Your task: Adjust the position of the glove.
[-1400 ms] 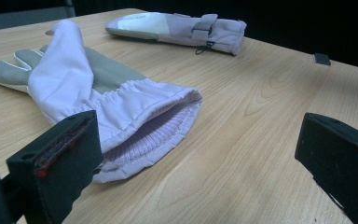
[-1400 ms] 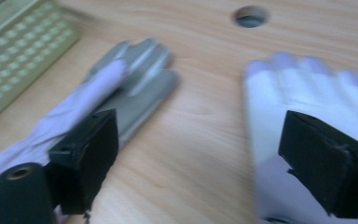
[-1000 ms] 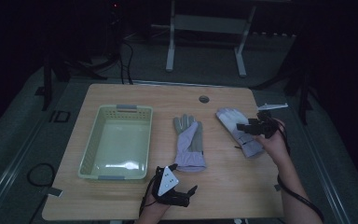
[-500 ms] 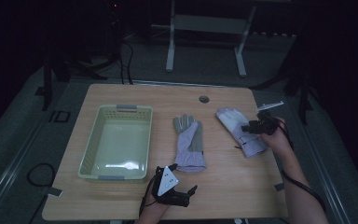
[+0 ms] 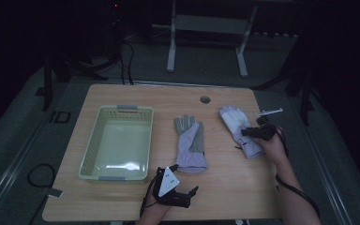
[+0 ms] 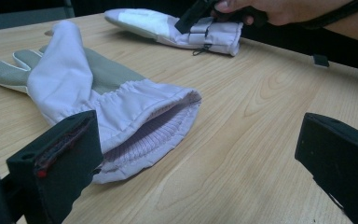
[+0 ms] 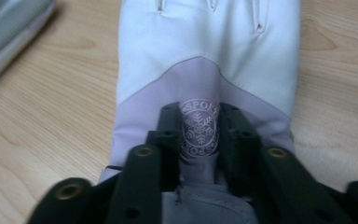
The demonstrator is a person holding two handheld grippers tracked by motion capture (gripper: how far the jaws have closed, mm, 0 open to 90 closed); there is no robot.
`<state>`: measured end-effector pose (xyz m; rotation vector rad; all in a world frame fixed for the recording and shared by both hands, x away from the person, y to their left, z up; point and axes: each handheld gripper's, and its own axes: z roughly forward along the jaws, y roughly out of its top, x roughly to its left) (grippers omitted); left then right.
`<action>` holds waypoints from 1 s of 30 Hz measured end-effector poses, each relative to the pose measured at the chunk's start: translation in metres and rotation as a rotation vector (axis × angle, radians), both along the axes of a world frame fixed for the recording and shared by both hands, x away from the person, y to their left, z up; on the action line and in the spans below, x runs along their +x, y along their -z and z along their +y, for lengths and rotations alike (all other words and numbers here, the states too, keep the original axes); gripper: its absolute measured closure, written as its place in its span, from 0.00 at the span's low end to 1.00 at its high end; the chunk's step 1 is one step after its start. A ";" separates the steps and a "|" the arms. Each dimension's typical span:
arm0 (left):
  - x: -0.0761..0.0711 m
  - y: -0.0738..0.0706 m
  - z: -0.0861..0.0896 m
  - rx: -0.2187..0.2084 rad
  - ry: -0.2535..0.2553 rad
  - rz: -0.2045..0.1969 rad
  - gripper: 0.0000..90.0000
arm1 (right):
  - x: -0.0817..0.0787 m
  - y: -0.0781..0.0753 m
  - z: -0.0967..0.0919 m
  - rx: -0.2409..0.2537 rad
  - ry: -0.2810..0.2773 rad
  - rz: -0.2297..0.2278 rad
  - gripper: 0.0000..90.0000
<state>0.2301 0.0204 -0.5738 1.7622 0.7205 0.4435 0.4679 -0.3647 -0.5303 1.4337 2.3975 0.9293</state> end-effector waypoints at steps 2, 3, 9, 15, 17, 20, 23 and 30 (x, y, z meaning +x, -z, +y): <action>0.000 0.000 0.000 0.001 -0.001 0.000 0.01 | -0.005 -0.005 0.001 0.002 0.023 -0.008 0.86; 0.000 0.000 0.000 0.001 -0.001 -0.001 0.01 | -0.008 -0.009 0.002 0.001 0.035 -0.011 0.86; -0.001 0.000 -0.001 0.002 -0.005 -0.005 0.01 | -0.035 -0.044 0.010 0.011 0.126 -0.063 0.87; -0.001 0.000 -0.001 0.002 -0.007 -0.007 0.01 | -0.063 -0.075 0.018 0.044 0.235 -0.090 0.87; -0.001 0.000 -0.001 0.003 -0.006 -0.008 0.01 | -0.072 -0.078 0.020 0.058 0.250 -0.093 0.87; -0.001 0.000 -0.001 0.003 -0.005 -0.008 0.01 | -0.086 -0.078 0.023 0.057 0.277 -0.088 0.87; -0.001 0.000 -0.001 0.006 -0.004 -0.010 0.01 | -0.098 -0.073 0.024 0.058 0.294 -0.081 0.87; -0.001 0.000 -0.001 0.005 -0.004 -0.009 0.01 | -0.103 -0.047 0.024 0.038 0.318 -0.033 0.85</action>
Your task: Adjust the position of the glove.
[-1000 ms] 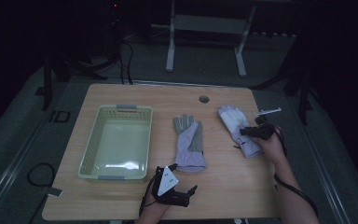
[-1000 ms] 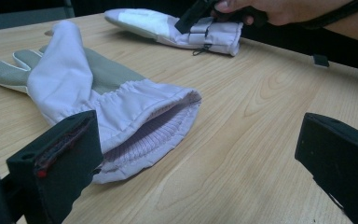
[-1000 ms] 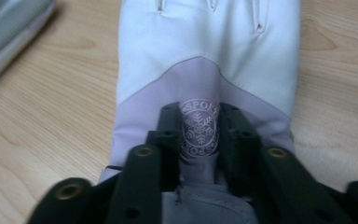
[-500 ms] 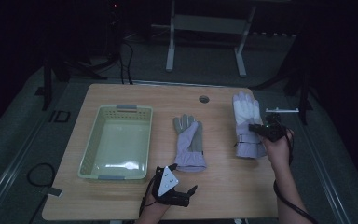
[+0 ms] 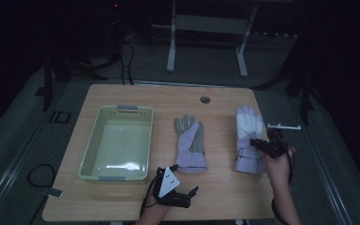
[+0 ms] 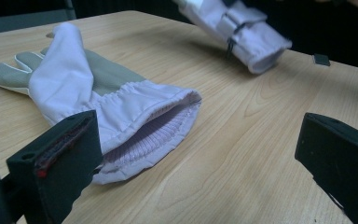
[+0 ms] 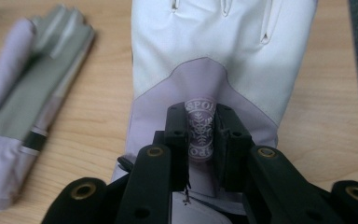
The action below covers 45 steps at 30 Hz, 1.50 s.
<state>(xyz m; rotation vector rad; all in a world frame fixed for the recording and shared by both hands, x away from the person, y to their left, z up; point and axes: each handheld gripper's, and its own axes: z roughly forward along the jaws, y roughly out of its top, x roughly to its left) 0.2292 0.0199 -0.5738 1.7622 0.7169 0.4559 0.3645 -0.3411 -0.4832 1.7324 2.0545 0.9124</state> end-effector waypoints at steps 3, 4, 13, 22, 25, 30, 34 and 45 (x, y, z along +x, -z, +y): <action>0.000 0.000 0.000 -0.001 0.000 0.000 0.01 | 0.005 0.013 0.003 -0.018 -0.004 0.027 0.84; 0.000 0.000 0.000 -0.001 0.000 0.000 0.01 | 0.006 0.017 0.004 -0.018 -0.004 0.036 0.83; 0.000 0.000 0.000 -0.001 -0.001 0.002 0.01 | 0.013 0.035 0.004 -0.011 -0.002 0.065 0.70; 0.000 0.000 0.000 -0.002 0.000 0.002 0.01 | 0.006 0.014 -0.005 -0.045 -0.176 -0.059 0.46; 0.000 0.000 0.000 -0.004 0.000 0.002 0.01 | 0.005 0.008 -0.011 -0.033 -0.251 -0.079 0.38; 0.000 0.000 0.000 -0.004 0.000 0.002 0.01 | 0.006 0.003 -0.016 -0.047 -0.351 -0.084 0.33; 0.000 0.000 0.000 -0.004 0.000 0.002 0.01 | 0.010 0.004 -0.016 -0.093 -0.426 -0.078 0.39; 0.000 0.000 0.000 -0.004 0.001 0.004 0.01 | 0.030 0.028 -0.016 -0.151 -0.429 0.003 0.41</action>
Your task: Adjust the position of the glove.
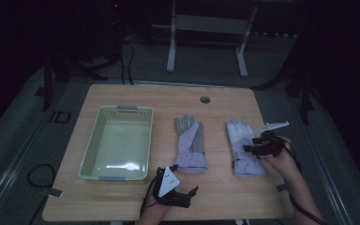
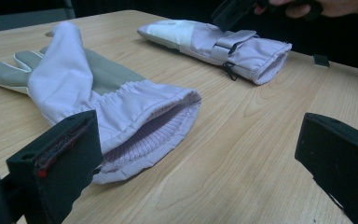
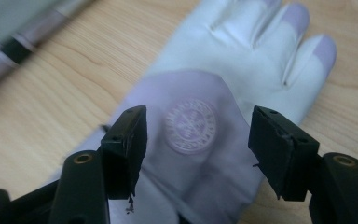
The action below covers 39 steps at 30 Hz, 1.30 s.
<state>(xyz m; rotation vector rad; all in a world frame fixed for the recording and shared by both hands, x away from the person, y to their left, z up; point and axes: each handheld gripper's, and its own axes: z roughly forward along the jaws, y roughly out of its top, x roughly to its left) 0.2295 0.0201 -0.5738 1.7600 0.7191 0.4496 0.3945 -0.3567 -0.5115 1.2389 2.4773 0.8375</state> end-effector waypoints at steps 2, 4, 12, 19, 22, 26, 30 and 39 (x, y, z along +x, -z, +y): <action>0.000 0.000 0.000 -0.001 0.000 0.000 0.01 | 0.002 0.007 -0.001 -0.011 -0.004 0.012 0.42; 0.000 0.000 0.000 0.000 0.000 -0.001 0.01 | 0.002 0.018 -0.001 -0.053 -0.031 0.004 0.49; 0.000 0.000 0.000 -0.001 -0.003 0.000 0.01 | -0.002 0.024 -0.004 0.050 -0.004 0.034 0.71; 0.000 0.000 0.000 -0.001 -0.004 0.002 0.01 | -0.006 0.018 -0.009 0.126 0.046 0.042 0.86; 0.000 0.000 0.000 -0.001 -0.003 0.002 0.01 | -0.008 0.012 -0.009 0.135 0.063 0.044 0.88; 0.000 0.000 0.000 0.000 -0.004 0.000 0.01 | -0.010 -0.008 -0.009 0.151 0.071 0.024 0.88; 0.001 0.000 0.001 0.000 -0.004 0.003 0.01 | -0.014 -0.035 -0.003 0.157 0.072 -0.015 0.88; 0.000 0.000 0.001 -0.004 -0.010 0.002 0.01 | -0.017 -0.089 0.022 0.186 0.084 -0.078 0.88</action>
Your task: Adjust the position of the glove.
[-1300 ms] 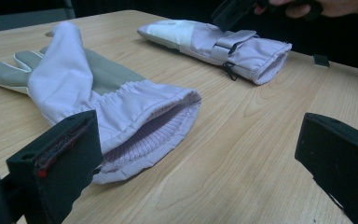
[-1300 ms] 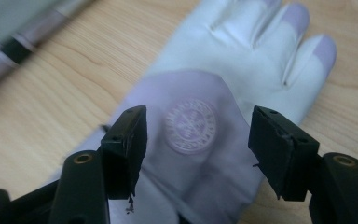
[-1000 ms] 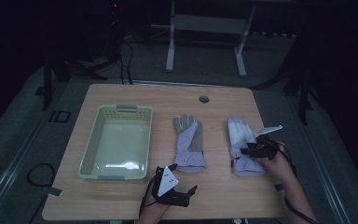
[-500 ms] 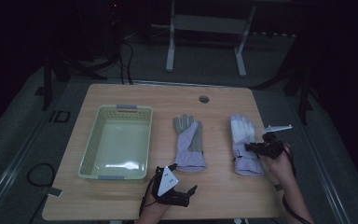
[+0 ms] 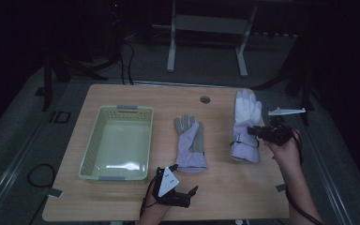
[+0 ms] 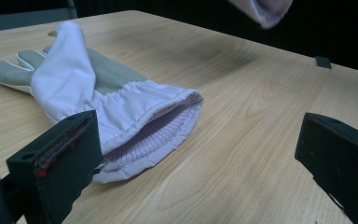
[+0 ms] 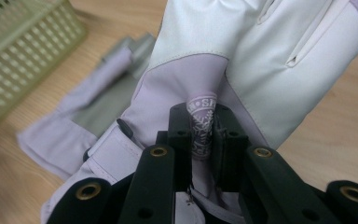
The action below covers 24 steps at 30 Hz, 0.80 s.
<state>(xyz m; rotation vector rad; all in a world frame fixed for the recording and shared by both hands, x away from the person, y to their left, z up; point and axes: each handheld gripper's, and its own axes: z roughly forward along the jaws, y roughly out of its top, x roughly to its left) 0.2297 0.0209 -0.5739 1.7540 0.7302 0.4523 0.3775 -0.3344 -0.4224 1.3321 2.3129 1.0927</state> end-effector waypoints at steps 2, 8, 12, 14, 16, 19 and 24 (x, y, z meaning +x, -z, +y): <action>0.000 0.000 0.000 -0.006 -0.003 -0.003 0.01 | -0.002 -0.010 0.009 0.007 -0.007 -0.012 0.88; -0.001 0.000 0.000 -0.003 -0.001 -0.008 0.01 | -0.007 -0.034 0.043 0.017 -0.048 -0.038 0.88; -0.002 0.000 0.000 0.000 -0.011 -0.020 0.01 | -0.009 -0.043 0.071 0.016 -0.082 -0.045 0.88; -0.002 0.000 0.000 0.003 -0.012 -0.021 0.01 | -0.009 -0.044 0.079 0.024 -0.085 -0.043 0.88; -0.002 0.000 0.000 0.003 -0.018 -0.025 0.01 | -0.009 -0.043 0.100 0.025 -0.102 -0.031 0.88; -0.002 0.000 0.000 0.001 -0.017 -0.025 0.01 | -0.008 -0.036 0.122 0.003 -0.122 -0.008 0.89; -0.003 0.000 0.001 0.000 -0.024 -0.027 0.01 | -0.004 -0.017 0.148 -0.024 -0.134 0.034 0.88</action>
